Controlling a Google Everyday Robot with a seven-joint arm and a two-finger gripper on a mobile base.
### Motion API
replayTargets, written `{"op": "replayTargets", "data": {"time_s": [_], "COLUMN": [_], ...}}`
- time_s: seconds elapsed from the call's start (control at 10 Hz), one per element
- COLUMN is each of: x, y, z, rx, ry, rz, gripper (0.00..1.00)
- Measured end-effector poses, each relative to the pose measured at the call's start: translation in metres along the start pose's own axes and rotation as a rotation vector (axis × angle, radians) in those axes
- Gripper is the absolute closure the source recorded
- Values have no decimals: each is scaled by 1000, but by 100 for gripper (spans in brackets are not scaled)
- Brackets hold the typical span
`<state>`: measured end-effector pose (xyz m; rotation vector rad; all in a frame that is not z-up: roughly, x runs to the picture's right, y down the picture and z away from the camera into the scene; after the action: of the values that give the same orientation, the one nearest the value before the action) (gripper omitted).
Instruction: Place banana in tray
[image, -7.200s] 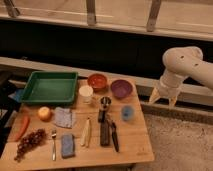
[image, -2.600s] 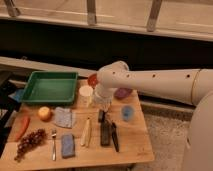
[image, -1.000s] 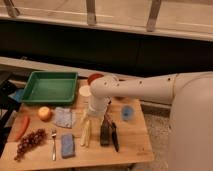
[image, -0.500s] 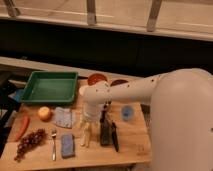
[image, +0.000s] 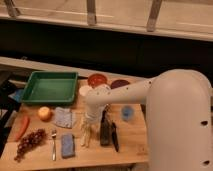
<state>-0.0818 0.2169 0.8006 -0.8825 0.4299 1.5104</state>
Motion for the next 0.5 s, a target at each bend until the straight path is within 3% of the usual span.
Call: {"op": "replayTargets", "data": {"time_s": [0.2, 0.3, 0.5], "x": [3, 4, 5], "y": [2, 4, 9], "z": [2, 2, -2], "rx": [-26, -34, -52], "ry": [-5, -5, -16], "rz": [-5, -12, -29], "gripper": [70, 77, 80]}}
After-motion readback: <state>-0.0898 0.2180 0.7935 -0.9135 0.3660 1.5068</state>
